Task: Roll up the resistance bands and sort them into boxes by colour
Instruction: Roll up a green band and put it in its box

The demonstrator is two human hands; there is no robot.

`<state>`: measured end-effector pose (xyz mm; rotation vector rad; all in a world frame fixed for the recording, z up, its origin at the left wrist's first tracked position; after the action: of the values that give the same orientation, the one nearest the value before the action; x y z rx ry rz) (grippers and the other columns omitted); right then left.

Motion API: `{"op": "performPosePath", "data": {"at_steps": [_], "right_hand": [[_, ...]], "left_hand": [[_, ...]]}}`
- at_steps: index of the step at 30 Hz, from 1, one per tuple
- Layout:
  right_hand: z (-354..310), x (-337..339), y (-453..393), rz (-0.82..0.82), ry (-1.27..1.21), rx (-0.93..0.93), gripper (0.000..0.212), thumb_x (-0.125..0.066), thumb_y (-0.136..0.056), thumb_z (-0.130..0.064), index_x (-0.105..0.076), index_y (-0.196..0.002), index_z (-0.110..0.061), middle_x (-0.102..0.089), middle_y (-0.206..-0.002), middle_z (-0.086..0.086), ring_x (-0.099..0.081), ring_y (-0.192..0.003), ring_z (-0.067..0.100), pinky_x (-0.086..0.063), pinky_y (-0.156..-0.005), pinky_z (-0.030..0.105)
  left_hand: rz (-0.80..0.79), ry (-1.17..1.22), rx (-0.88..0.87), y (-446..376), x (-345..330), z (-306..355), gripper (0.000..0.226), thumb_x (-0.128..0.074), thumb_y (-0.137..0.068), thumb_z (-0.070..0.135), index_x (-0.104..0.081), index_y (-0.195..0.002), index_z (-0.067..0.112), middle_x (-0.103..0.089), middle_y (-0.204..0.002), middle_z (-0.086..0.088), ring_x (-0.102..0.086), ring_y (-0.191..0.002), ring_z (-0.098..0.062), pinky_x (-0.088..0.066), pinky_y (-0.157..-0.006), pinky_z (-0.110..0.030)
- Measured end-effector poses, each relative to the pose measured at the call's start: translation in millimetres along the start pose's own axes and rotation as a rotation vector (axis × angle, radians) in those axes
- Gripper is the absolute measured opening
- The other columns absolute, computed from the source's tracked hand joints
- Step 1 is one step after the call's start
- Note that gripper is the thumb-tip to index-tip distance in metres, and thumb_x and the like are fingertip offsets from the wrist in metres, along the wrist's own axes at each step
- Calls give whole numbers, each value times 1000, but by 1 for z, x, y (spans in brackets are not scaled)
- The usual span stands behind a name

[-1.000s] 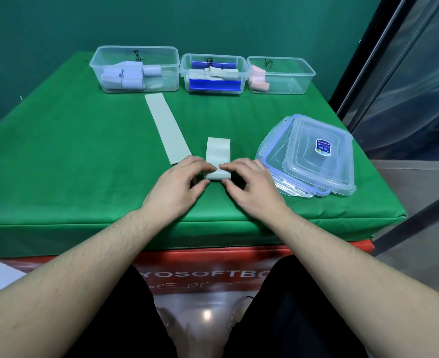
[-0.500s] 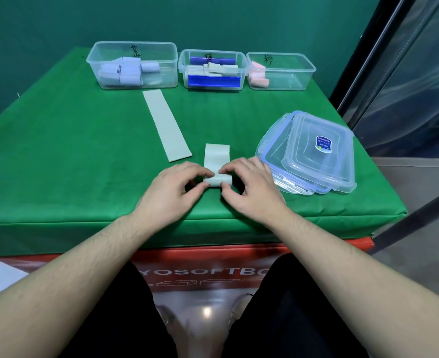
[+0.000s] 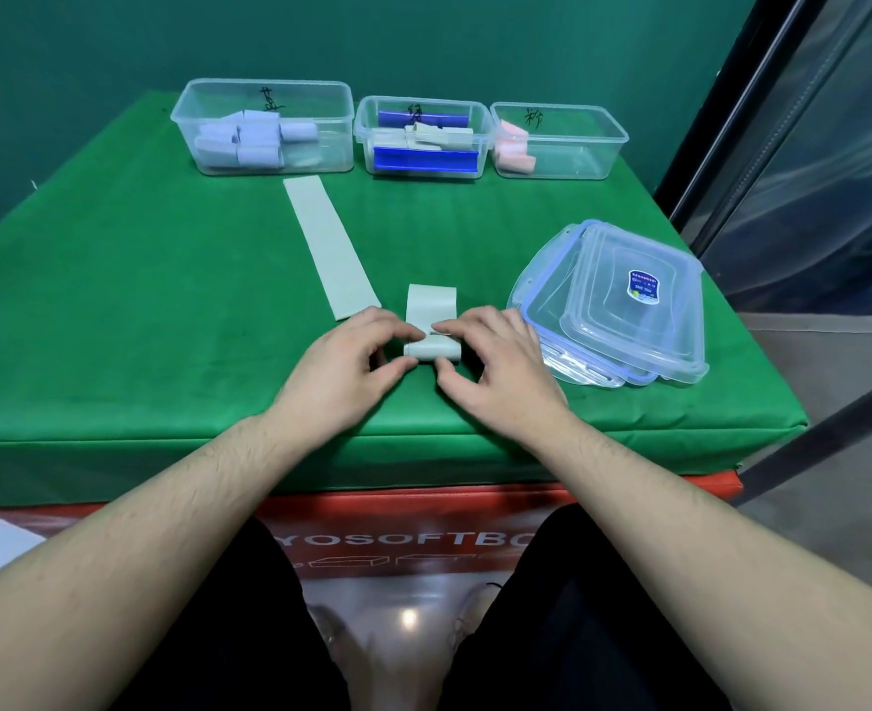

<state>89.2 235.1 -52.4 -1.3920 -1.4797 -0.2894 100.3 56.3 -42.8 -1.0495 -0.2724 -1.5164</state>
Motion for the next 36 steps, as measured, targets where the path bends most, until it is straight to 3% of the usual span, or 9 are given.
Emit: {"op": "performPosePath", "data": {"at_steps": [6,11,15,23,29,32,36], "right_hand": [[1,2,-1,26,-28,14,31,-65,-84,-33,-65,-114,-27,-59,-110,-10,-47,-103,16,-37,-91,33],[4,-1,-3,9,-43,-10,31,-60,-90,-33,-65,-119,-25,-61,-111,-9,-49,-102,17,-39,-94,38],[4,0,-4,13,-65,-13,30,-60,-91,-32,-65,-120,-25,-62,-111,-8,-51,-102,18,-40,-94,40],[1,3,0,4,-110,-22,28,-58,-88,-34,-60,-115,-27,-64,-107,-12,-49,-99,13,-40,-93,40],[-5,6,3,-25,-89,19,26,-48,-85,-40,-60,-104,-28,-63,-94,-14,-46,-91,14,-38,-87,40],[-6,7,3,-5,-53,31,24,-50,-83,-40,-61,-100,-26,-60,-92,-12,-46,-92,16,-39,-86,42],[-7,7,4,39,-6,57,27,-59,-80,-42,-63,-99,-23,-58,-99,-10,-47,-93,18,-40,-86,40]], "left_hand": [[-48,-2,28,-9,0,-3,25,-65,-94,26,-68,-118,21,-59,-109,9,-60,-88,-16,-48,-86,-34],[-20,13,-13,-9,-1,0,28,-69,-89,24,-66,-117,25,-56,-109,14,-58,-77,-14,-50,-77,-34],[6,-7,12,-11,-3,0,25,-73,-86,22,-65,-110,28,-57,-104,18,-52,-68,-6,-47,-72,-31],[-9,29,10,-2,1,1,24,-71,-88,22,-68,-111,27,-61,-96,13,-53,-73,-10,-43,-73,-25],[-30,69,16,7,3,0,22,-71,-89,25,-68,-110,29,-59,-88,25,-52,-74,-2,-38,-69,-13],[-74,90,1,5,2,-1,20,-69,-90,28,-68,-111,28,-61,-94,20,-52,-77,-1,-39,-71,-18],[-84,124,4,2,2,-2,19,-68,-91,30,-69,-110,25,-56,-107,11,-54,-76,-13,-45,-74,-27]]}}
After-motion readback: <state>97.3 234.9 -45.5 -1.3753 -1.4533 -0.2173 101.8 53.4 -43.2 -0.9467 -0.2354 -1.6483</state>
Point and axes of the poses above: each hand's wrist, its own y-axis away from the middle knuckle, its own x-axis out of the back of the hand, z = x × y, the point moved 4 cm from there along -y, towards the middle knuckle
